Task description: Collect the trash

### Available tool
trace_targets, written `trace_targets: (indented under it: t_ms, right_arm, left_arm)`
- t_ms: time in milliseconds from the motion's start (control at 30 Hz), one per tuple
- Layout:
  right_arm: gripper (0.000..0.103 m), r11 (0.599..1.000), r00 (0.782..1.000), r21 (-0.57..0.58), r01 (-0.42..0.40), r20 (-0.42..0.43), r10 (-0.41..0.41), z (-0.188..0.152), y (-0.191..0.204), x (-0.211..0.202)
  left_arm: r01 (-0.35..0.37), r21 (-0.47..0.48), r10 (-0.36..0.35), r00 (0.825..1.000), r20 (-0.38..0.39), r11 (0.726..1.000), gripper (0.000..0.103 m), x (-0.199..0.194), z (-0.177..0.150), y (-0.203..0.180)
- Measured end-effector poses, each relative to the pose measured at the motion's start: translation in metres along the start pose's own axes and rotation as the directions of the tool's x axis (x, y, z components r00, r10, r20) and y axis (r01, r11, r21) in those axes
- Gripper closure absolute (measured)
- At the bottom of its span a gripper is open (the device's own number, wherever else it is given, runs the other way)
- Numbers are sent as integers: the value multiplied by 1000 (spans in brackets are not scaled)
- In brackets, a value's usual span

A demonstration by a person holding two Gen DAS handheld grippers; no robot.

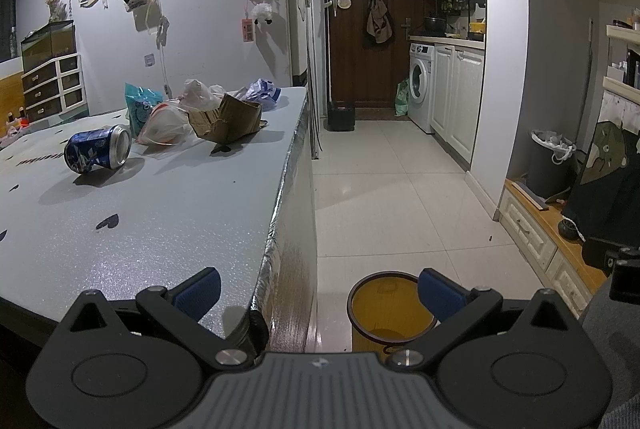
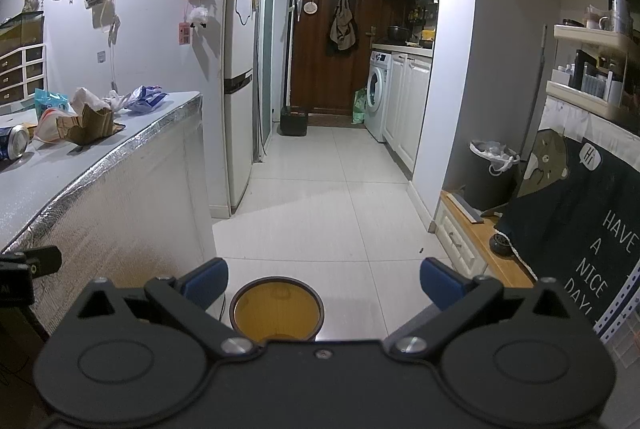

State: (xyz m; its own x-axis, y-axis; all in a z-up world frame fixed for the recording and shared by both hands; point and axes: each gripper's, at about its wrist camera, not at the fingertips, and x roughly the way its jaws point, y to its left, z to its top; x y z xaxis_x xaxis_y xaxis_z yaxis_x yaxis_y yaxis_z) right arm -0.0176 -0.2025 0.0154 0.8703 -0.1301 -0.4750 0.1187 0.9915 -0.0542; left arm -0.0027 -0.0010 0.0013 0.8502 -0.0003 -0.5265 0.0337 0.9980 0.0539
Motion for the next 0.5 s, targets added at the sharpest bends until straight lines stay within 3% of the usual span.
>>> trace_targets:
  t_ms: [267,500]
  right_arm:
    - [0,1000,1000,-2,-3,-2,3,-1,-1,7]
    - [0,999,999,-23,-25,44,26,9,3,14]
  left_arm:
    - [12,0,-12,1000,18,1000,0,-3,10,-3]
    - [-3,4,3,999,44,1000,0,4,19,2]
